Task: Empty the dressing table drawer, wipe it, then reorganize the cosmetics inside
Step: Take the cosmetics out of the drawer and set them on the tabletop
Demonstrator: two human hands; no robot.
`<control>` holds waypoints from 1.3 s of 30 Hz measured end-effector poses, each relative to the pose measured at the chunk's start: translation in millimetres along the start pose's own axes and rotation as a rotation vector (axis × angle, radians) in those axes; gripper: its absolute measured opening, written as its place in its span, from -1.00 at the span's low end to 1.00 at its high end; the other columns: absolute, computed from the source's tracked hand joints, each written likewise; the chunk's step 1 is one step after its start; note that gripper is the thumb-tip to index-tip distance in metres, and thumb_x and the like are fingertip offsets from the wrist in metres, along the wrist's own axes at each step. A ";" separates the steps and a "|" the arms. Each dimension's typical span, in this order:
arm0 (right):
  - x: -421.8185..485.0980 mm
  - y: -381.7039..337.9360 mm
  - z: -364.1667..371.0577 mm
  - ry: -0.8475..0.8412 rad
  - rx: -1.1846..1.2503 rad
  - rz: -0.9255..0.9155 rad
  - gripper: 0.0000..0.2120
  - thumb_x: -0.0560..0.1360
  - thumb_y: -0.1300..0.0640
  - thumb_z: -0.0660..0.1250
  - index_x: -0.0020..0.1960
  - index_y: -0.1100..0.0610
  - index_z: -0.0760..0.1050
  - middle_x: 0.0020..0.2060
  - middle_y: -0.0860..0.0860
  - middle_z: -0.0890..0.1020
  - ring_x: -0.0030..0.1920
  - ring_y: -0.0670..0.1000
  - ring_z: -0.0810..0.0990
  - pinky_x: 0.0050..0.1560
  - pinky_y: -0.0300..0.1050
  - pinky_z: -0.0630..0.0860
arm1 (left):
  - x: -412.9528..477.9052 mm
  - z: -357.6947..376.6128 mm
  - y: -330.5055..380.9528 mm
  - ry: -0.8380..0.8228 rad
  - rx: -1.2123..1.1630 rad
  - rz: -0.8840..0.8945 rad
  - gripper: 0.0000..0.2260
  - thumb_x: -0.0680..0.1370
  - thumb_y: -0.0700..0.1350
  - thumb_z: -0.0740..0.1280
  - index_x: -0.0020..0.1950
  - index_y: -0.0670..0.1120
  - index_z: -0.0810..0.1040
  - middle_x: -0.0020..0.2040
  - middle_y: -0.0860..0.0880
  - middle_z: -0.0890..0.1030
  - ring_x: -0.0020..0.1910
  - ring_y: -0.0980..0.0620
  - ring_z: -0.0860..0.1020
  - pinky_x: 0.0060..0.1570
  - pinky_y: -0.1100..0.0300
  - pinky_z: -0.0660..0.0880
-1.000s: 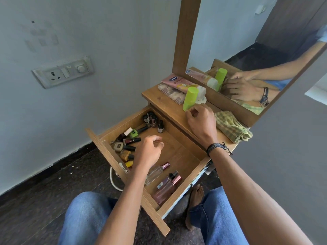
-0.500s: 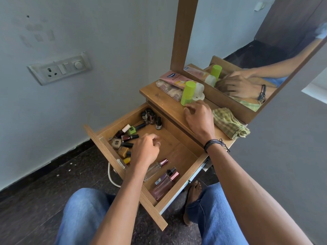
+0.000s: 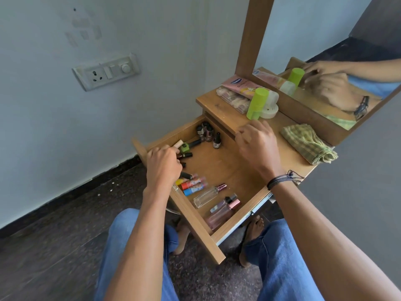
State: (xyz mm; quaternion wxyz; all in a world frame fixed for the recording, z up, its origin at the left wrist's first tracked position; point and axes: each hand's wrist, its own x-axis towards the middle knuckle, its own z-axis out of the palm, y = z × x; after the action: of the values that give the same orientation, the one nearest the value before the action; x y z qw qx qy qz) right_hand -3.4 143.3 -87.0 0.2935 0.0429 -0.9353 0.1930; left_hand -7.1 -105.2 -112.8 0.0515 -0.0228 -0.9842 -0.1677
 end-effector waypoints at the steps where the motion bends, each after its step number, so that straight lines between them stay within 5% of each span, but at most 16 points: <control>1: -7.8 -7.1 5.1 -0.031 -0.003 -0.036 -0.83 0.58 0.17 0.32 -0.09 0.15 0.67 -0.12 0.02 0.65 -0.11 0.07 0.51 -0.04 0.07 0.51 | -0.7 0.4 -0.7 0.016 0.003 0.002 -0.66 0.53 -0.25 0.42 0.30 -0.07 0.61 0.20 -0.06 0.64 0.20 -0.09 0.55 0.27 0.00 0.39; 5: -40.0 -38.4 33.8 -0.288 0.018 -0.115 -0.79 0.61 0.09 0.29 -0.11 0.12 0.64 -0.08 -0.02 0.60 -0.07 0.04 0.47 0.01 0.07 0.51 | -2.5 -0.8 -1.1 0.051 -0.049 -0.027 -0.66 0.48 -0.31 0.46 0.24 -0.10 0.65 0.17 -0.06 0.66 0.20 -0.08 0.57 0.30 0.01 0.39; 8: -56.8 -55.0 53.8 -0.496 0.062 -0.092 -0.77 0.59 -0.01 0.33 0.12 0.07 0.66 0.06 -0.02 0.59 0.05 0.04 0.45 0.09 0.04 0.47 | -4.3 -3.1 1.5 0.060 -0.084 -0.049 -0.68 0.50 -0.30 0.46 0.24 -0.09 0.65 0.18 -0.05 0.66 0.21 -0.06 0.57 0.30 0.03 0.38; 15: -65.3 -78.9 70.6 -0.606 0.072 -0.069 -0.65 0.60 -0.10 0.34 0.34 -0.01 0.56 0.11 0.00 0.57 0.09 0.06 0.43 0.07 0.03 0.43 | -1.5 -9.2 0.5 -0.040 -0.059 -0.042 -0.65 0.55 -0.28 0.41 0.29 0.00 0.62 0.29 -0.01 0.61 0.29 -0.06 0.49 0.33 0.04 0.33; 21: -63.2 -86.3 75.8 -0.575 0.117 0.022 -0.73 0.57 0.07 0.35 0.26 0.00 0.61 0.06 0.01 0.61 0.01 0.06 0.46 0.00 -0.02 0.39 | 1.4 -12.3 -3.6 -0.158 0.007 0.032 -0.57 0.55 -0.29 0.34 0.35 0.09 0.58 0.37 0.03 0.57 0.35 -0.06 0.47 0.39 0.06 0.22; 26: -63.7 -77.6 60.0 -0.405 0.346 0.284 -0.83 0.52 0.09 0.41 0.10 0.03 0.67 -0.02 -0.06 0.61 -0.05 -0.05 0.58 -0.04 -0.08 0.58 | 0.4 -15.6 -3.3 -0.220 0.044 0.049 -0.53 0.55 -0.28 0.33 0.37 0.15 0.53 0.30 0.03 0.61 0.33 -0.04 0.49 0.37 0.08 0.20; 32: -54.6 -62.7 40.4 -0.246 0.577 0.553 -0.86 0.50 0.09 0.47 0.06 0.05 0.70 -0.11 -0.14 0.67 -0.13 -0.22 0.62 -0.08 -0.26 0.60 | 0.4 -11.0 3.4 -0.297 -0.026 0.032 -0.62 0.54 -0.09 0.45 0.32 0.19 0.53 0.14 0.16 0.65 0.17 0.08 0.56 0.09 0.10 0.19; 39: -50.7 -50.1 36.7 -0.177 0.698 0.656 -0.90 0.48 0.03 0.49 -0.03 0.02 0.72 -0.13 -0.17 0.70 -0.08 -0.18 0.63 -0.10 -0.23 0.58 | 1.2 -9.7 23.7 -0.458 -0.247 0.007 -0.59 0.49 0.01 0.51 0.32 0.13 0.54 0.11 0.15 0.67 0.14 0.05 0.60 0.13 0.00 0.53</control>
State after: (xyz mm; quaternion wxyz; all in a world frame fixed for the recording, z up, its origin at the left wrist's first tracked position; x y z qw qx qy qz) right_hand 28.5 81.3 -126.5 0.1047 -0.1419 -0.8003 0.5731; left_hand -6.0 -86.0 -95.8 -0.1754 -0.0698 -0.9422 -0.2769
